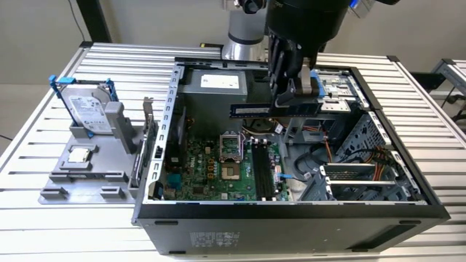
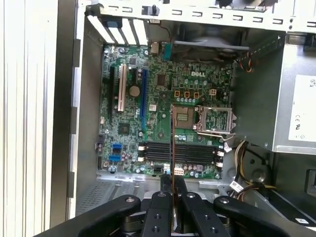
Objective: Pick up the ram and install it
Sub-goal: 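Pick up the ram and move it above insertion slot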
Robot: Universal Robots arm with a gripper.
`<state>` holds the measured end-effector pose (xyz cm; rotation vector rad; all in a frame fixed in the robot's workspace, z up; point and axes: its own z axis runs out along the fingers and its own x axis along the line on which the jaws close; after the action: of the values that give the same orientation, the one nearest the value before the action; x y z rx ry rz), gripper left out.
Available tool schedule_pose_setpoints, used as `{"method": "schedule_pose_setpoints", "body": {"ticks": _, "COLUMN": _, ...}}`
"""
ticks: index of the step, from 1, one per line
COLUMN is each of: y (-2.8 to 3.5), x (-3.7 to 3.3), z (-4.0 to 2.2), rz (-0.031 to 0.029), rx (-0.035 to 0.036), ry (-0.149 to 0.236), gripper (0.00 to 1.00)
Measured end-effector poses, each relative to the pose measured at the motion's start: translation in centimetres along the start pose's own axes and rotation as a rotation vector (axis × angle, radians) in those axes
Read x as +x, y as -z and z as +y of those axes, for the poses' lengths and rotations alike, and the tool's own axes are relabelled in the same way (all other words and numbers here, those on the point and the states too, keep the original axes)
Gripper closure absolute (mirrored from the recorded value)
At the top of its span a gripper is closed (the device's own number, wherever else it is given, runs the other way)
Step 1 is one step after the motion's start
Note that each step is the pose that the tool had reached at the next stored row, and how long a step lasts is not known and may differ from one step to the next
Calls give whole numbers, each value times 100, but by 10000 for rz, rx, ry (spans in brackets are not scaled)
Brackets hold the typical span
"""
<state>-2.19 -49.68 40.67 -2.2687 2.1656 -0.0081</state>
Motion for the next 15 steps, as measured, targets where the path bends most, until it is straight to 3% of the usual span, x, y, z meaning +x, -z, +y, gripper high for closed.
{"method": "schedule_pose_setpoints", "body": {"ticks": 15, "y": -2, "x": -2, "z": -321, "rz": 1, "rx": 0, "ry": 20, "gripper": 100}}
